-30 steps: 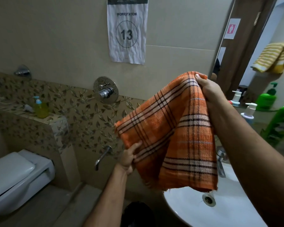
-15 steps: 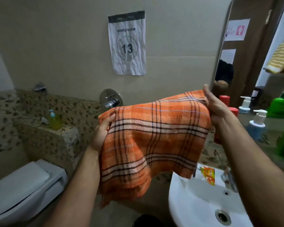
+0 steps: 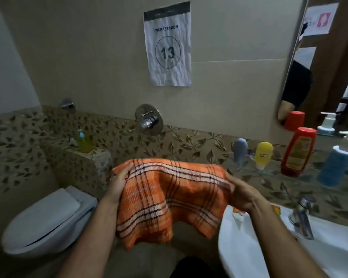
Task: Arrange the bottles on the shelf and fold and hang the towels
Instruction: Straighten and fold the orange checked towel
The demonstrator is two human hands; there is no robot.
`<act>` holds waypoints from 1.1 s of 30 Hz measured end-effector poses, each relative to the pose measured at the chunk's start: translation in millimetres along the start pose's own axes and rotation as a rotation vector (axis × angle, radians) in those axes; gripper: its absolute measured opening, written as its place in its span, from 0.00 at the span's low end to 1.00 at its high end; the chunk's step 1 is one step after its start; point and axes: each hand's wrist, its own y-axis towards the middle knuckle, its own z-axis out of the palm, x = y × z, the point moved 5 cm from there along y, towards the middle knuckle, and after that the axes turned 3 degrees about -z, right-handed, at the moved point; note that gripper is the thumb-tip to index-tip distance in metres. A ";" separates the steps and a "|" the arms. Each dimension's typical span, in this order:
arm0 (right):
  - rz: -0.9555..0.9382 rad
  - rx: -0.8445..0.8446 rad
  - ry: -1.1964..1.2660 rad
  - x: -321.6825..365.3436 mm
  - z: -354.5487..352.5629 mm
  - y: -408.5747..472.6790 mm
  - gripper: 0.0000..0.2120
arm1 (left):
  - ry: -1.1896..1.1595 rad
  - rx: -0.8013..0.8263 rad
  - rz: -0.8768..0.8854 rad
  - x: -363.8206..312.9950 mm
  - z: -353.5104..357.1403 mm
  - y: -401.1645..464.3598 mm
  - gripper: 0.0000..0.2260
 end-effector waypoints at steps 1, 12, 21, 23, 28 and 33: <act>-0.011 -0.042 -0.092 -5.4 -2.7 3.4 0.30 | 0.029 -0.021 0.003 -0.7 -3.4 -1.6 0.21; -0.327 -0.292 -0.247 19.3 17.2 -0.8 0.11 | 0.448 0.299 -0.264 26.6 -55.5 -5.8 0.28; -0.338 -0.115 -0.496 34.4 39.8 -22.8 0.11 | 0.341 -0.189 0.187 6.5 -71.9 17.1 0.39; -0.309 -0.058 -0.554 34.9 40.8 -23.0 0.23 | 0.340 -0.125 0.223 -1.3 -69.7 17.1 0.37; -0.379 -0.178 -0.991 43.8 42.9 -23.6 0.31 | 0.704 0.042 0.247 -13.4 -67.6 14.0 0.44; -0.522 -0.338 -1.380 63.4 46.9 -35.9 0.09 | 0.932 -0.110 0.508 -23.9 -57.6 6.8 0.16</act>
